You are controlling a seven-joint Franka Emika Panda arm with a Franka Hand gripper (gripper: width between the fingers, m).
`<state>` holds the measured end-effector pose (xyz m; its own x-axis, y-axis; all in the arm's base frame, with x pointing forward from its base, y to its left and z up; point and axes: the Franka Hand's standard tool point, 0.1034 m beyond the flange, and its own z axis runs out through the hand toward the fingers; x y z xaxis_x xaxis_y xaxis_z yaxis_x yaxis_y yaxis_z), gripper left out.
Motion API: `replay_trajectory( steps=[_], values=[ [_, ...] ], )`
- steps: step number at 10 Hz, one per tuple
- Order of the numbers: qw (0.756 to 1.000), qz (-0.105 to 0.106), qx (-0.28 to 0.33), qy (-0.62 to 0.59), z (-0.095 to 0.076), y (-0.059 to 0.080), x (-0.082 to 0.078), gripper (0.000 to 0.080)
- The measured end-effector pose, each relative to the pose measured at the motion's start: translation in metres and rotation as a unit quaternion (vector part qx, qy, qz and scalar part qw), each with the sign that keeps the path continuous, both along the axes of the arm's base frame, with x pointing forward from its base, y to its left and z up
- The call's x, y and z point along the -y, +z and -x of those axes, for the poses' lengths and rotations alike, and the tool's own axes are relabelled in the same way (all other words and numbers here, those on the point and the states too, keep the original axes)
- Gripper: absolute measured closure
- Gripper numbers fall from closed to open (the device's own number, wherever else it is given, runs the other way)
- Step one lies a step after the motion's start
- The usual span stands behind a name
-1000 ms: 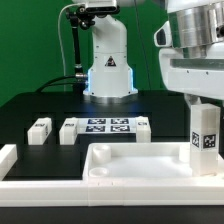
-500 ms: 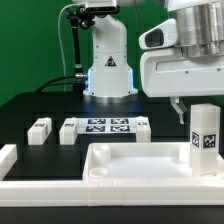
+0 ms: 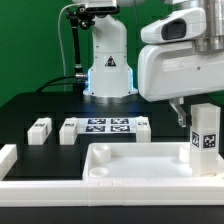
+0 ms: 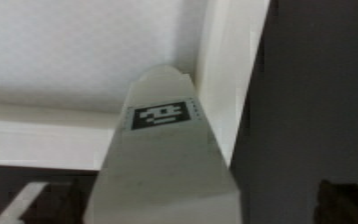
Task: Assemble desk
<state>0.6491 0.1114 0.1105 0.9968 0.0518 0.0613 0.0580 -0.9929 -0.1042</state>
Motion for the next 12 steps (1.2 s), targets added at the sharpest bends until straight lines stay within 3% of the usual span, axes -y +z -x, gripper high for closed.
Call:
replay_trajectory(
  steps=[1,2,3,5,7,10,12],
  values=[
    [1.0,0.0,-0.001,-0.006,0.0,0.0,0.0,0.0394],
    [1.0,-0.001,-0.002,-0.023,0.0,0.0,0.0,0.0394],
    [0.998,0.0,-0.007,-0.063,0.0,-0.001,0.006,0.0498],
    [0.983,-0.005,-0.016,-0.18,-0.001,-0.002,0.007,0.0501],
    [0.927,-0.012,-0.038,-0.372,0.001,-0.003,0.006,0.0501],
    [0.782,-0.075,-0.078,-0.614,0.001,-0.004,0.011,0.0502],
    [0.779,-0.074,-0.081,-0.617,0.003,-0.004,0.009,0.0502]
  ],
)
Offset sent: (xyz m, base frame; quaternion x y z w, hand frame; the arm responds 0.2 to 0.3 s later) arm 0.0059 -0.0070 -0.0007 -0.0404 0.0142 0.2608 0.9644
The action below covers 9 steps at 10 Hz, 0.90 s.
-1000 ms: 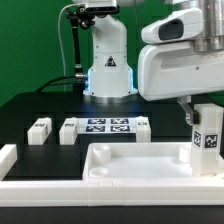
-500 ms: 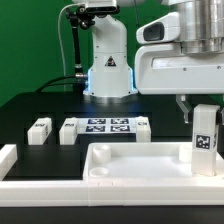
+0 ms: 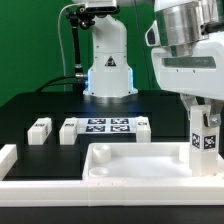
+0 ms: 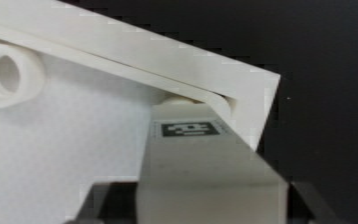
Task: Assemble desk
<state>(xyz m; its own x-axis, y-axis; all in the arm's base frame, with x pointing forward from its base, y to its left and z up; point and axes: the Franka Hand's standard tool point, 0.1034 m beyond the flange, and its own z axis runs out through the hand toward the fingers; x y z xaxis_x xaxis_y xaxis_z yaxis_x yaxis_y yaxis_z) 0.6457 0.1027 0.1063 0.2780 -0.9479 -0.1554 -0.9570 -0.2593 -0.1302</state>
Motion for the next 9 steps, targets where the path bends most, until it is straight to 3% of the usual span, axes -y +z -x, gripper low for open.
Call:
replay_trajectory(
  steps=[1,2,3,6,7,9],
  values=[
    [0.997,0.013,0.012,0.08,-0.0002,0.0001,0.0005,0.0432],
    [0.98,0.03,0.027,0.193,-0.0015,0.0011,-0.0006,0.0282],
    [0.973,0.027,0.029,0.229,-0.0003,0.0016,-0.0013,0.0186],
    [0.939,0.036,0.047,0.339,0.001,0.0015,0.0001,0.0155],
    [0.916,0.042,0.056,0.395,0.0009,0.0014,0.0004,0.0151],
    [0.81,0.074,0.082,0.576,-0.0027,0.0036,-0.0019,0.0151]
  ],
)
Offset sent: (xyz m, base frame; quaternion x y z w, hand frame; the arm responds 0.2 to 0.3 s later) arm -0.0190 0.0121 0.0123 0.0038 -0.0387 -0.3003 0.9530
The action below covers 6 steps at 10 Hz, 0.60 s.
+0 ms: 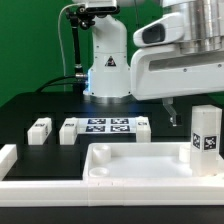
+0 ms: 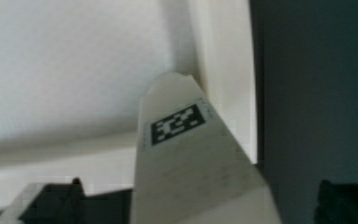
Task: Assemble desk
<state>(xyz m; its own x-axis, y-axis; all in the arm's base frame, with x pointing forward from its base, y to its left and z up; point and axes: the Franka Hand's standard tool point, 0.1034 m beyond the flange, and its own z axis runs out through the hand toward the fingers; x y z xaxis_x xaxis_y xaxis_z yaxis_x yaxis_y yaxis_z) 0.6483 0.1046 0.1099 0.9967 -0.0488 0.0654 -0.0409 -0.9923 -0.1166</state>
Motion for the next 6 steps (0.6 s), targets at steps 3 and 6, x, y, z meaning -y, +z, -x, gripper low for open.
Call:
replay_trajectory(
  steps=[3,6],
  values=[
    [1.0,0.003,0.003,0.03,-0.0002,-0.0009,-0.0034,0.0174],
    [0.999,0.001,-0.005,-0.035,-0.0001,-0.0018,0.0004,0.0502]
  ],
)
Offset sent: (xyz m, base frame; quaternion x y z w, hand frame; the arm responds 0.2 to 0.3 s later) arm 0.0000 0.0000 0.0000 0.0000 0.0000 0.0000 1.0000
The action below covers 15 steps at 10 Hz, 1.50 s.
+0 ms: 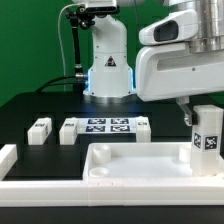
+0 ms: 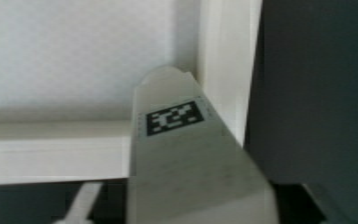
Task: Assemble desk
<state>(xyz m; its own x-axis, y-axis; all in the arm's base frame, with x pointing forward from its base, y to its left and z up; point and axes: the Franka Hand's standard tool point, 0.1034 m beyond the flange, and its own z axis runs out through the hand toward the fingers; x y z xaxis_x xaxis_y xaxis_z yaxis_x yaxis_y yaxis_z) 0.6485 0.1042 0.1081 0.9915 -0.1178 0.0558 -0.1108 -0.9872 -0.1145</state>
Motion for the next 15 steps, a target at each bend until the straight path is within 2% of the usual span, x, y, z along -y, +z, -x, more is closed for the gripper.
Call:
replay_trajectory(
  steps=[2,4,5,6,8,10,11,13,14,15],
  values=[
    [0.99,-0.007,-0.011,-0.137,0.0,0.0,0.0,0.0502],
    [0.943,-0.017,-0.033,-0.33,0.001,-0.001,-0.002,0.0502],
    [0.908,-0.035,-0.046,-0.414,0.0,0.0,0.0,0.0502],
    [0.881,-0.052,-0.056,-0.467,0.0,0.0,0.004,0.0502],
    [0.865,-0.053,-0.062,-0.494,0.001,-0.001,0.0,0.0502],
    [0.834,-0.058,-0.07,-0.544,0.001,-0.001,-0.001,0.0502],
    [0.798,-0.069,-0.082,-0.593,0.002,-0.001,-0.003,0.0502],
    [0.692,-0.103,-0.1,-0.707,0.0,-0.002,-0.005,0.0503],
    [0.656,-0.118,-0.095,-0.74,-0.002,-0.002,-0.007,0.0503],
    [0.633,-0.127,-0.091,-0.758,-0.001,-0.002,-0.007,0.0503]
  ],
)
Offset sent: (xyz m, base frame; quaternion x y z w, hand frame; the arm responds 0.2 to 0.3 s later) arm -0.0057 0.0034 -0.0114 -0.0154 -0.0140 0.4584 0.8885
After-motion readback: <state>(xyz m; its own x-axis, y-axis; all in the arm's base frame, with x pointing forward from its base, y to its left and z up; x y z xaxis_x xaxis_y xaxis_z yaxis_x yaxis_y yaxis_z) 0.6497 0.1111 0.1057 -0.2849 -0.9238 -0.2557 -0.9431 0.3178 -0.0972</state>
